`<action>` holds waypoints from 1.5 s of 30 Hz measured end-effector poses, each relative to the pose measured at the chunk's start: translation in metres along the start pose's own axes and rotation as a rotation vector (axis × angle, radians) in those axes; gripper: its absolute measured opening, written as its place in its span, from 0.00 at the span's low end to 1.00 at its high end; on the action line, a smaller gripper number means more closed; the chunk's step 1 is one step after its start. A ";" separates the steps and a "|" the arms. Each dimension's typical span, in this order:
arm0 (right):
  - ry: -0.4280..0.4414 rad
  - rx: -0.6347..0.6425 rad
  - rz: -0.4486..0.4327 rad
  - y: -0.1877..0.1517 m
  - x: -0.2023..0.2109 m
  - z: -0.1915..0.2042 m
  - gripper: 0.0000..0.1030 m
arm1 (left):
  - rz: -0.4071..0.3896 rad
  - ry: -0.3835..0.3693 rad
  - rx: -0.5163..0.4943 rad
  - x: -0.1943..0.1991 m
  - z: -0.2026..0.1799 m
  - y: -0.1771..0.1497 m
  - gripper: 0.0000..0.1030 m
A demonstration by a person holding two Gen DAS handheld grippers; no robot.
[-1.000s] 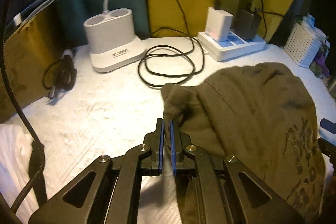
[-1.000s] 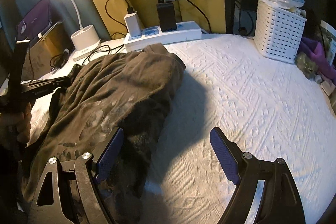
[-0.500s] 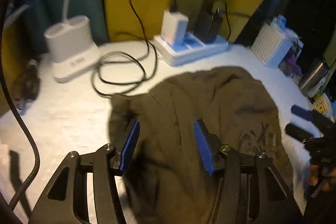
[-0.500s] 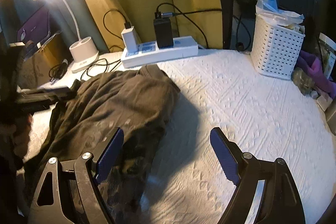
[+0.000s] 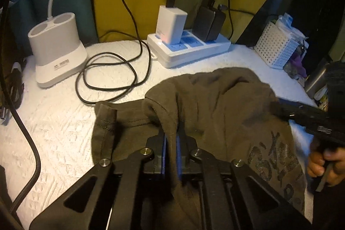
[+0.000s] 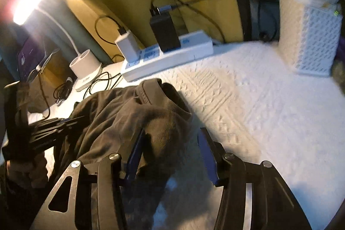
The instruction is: Fold small clothes
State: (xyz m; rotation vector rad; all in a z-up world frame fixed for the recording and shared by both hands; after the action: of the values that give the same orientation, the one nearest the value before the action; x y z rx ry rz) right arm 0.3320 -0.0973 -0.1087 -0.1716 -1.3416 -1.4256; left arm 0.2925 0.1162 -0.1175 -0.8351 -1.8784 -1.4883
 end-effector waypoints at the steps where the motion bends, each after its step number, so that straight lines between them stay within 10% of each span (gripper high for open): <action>1: 0.021 -0.018 0.016 0.000 -0.007 -0.001 0.51 | -0.016 0.002 0.000 0.007 0.002 0.000 0.05; 10: 0.027 0.035 0.004 0.020 -0.017 0.021 0.40 | -0.134 0.030 0.034 0.062 0.020 0.010 0.05; 32: -0.247 0.178 0.002 0.008 -0.007 0.021 0.52 | -0.049 0.133 0.084 0.073 0.043 -0.022 0.09; 36: -0.262 0.185 -0.011 0.000 0.007 0.023 0.64 | -0.063 0.110 0.074 0.091 0.033 -0.036 0.50; 45: -0.257 0.190 -0.008 -0.025 0.031 0.036 0.65 | -0.002 0.010 0.027 0.096 -0.017 -0.082 0.50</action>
State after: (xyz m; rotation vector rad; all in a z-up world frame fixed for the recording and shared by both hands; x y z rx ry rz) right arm 0.2825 -0.0946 -0.0892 -0.2300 -1.6816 -1.3062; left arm 0.1698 0.0964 -0.0893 -0.8125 -1.8888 -1.4622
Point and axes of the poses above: each gripper's, at about its wrist camera, not at the fingertips, and x roughly against the way its jaws point, z to its left, y to its top, the point moved 6 cm from there along -x, roughly the way its jaws point, and after that the axes turned 3 degrees about z, right-handed, at the moved point
